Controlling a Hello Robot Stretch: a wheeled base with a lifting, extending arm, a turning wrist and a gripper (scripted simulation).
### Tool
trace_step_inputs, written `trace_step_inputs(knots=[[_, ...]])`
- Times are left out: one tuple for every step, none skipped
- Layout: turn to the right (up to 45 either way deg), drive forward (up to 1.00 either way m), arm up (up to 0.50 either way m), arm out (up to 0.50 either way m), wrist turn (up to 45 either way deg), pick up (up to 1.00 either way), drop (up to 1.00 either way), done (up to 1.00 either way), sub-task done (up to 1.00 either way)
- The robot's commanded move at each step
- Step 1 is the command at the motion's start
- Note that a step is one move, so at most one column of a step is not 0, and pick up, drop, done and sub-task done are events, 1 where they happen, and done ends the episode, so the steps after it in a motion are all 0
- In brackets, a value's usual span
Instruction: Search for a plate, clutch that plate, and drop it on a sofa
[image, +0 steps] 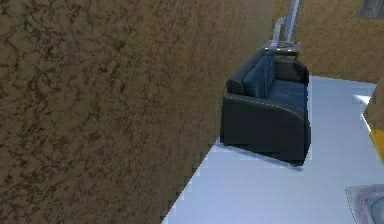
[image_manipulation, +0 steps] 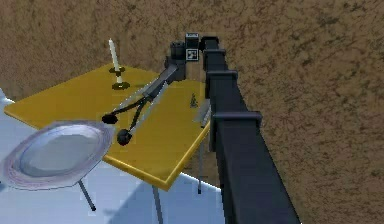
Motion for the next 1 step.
trace_step_inputs(knots=[[0.0, 0.0, 0.0, -0.42, 0.0, 0.0, 0.0, 0.0, 0.0]])
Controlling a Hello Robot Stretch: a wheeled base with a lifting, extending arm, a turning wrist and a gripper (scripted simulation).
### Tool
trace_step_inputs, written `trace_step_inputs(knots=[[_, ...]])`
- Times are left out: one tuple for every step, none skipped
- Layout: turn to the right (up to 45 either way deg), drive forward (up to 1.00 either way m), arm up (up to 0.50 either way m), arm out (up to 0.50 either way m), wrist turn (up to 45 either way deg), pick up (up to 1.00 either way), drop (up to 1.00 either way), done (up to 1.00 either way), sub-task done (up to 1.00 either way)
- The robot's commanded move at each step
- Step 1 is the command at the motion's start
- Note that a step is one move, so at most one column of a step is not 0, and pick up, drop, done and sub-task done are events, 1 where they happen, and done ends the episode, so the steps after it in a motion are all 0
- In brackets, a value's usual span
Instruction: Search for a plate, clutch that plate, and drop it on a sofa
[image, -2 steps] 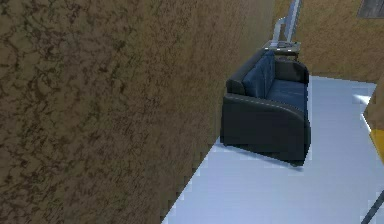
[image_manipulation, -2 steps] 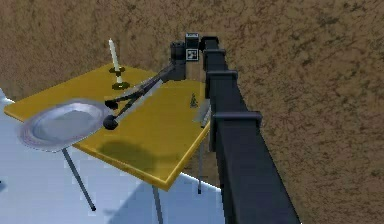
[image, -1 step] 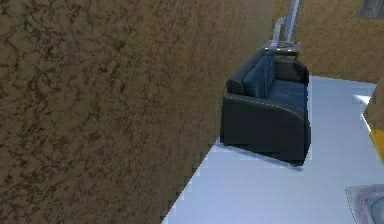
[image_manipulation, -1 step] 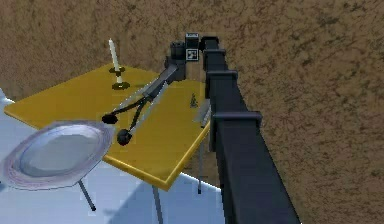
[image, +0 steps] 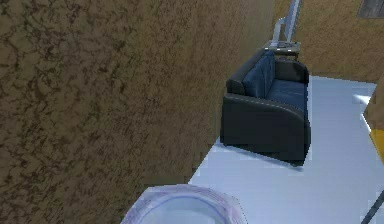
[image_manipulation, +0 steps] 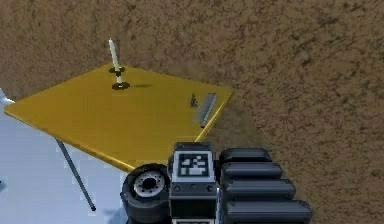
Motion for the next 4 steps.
trace_step_inputs(knots=[[33.0, 0.0, 0.0, 0.0, 0.0, 0.0, 0.0, 0.0, 0.0], [0.0, 1.0, 0.0, 0.0, 0.0, 0.0, 0.0, 0.0, 0.0], [0.0, 0.35, 0.0, 0.0, 0.0, 0.0, 0.0, 0.0, 0.0], [45.0, 0.0, 0.0, 0.0, 0.0, 0.0, 0.0, 0.0, 0.0]])
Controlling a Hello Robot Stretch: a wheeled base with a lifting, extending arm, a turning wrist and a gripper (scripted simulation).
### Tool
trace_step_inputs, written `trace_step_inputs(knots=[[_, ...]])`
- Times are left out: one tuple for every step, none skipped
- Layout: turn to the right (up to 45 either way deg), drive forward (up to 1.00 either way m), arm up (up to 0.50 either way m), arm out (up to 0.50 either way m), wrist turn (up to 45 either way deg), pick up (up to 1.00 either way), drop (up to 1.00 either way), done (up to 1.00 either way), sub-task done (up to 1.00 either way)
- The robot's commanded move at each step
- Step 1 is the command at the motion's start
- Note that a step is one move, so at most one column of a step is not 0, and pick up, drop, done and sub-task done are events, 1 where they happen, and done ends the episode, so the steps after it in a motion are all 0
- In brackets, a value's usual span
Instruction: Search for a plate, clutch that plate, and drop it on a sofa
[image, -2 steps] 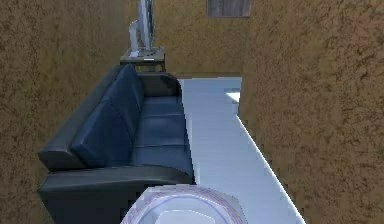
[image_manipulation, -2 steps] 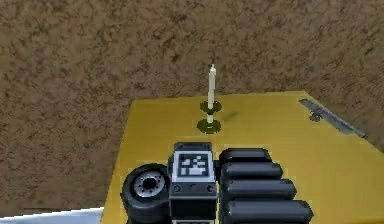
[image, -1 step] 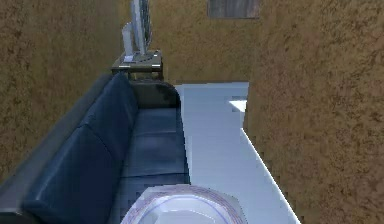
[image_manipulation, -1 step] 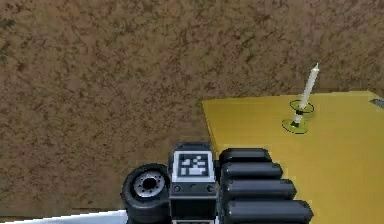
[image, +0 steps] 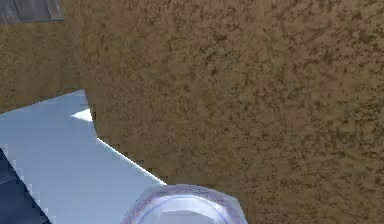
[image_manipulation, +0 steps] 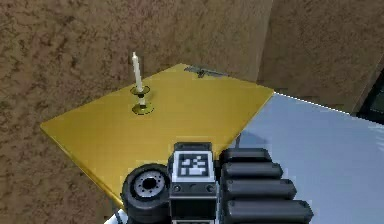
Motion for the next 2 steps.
trace_step_inputs(knots=[[0.0, 0.5, 0.0, 0.0, 0.0, 0.0, 0.0, 0.0, 0.0], [33.0, 0.0, 0.0, 0.0, 0.0, 0.0, 0.0, 0.0, 0.0]])
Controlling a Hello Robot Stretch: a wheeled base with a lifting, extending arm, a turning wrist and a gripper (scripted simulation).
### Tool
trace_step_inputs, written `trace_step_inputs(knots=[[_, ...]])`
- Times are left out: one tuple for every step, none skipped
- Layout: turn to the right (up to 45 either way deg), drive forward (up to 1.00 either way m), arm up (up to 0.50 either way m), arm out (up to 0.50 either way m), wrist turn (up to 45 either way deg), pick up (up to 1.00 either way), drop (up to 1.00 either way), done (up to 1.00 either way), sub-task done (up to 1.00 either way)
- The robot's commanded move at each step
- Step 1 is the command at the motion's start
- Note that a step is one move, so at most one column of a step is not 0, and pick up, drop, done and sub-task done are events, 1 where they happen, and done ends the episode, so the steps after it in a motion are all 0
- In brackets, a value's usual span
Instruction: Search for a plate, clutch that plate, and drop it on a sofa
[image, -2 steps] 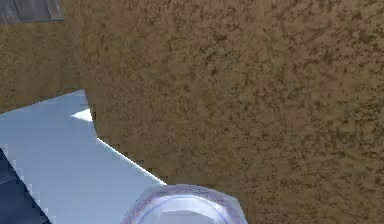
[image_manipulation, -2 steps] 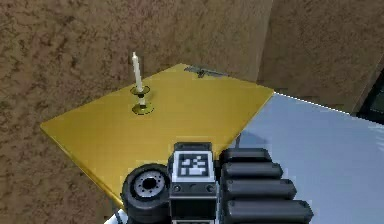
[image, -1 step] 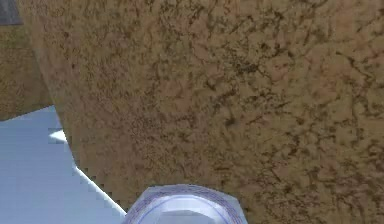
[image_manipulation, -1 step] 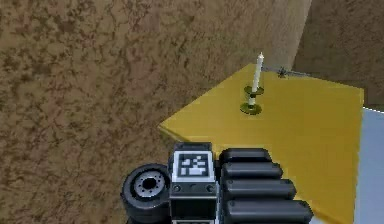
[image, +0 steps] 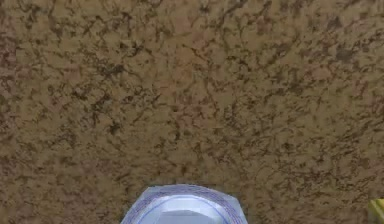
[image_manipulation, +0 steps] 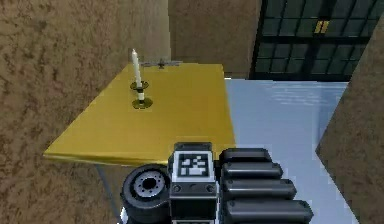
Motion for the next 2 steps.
trace_step_inputs(knots=[[0.0, 0.05, 0.0, 0.0, 0.0, 0.0, 0.0, 0.0, 0.0], [-45.0, 0.0, 0.0, 0.0, 0.0, 0.0, 0.0, 0.0, 0.0]])
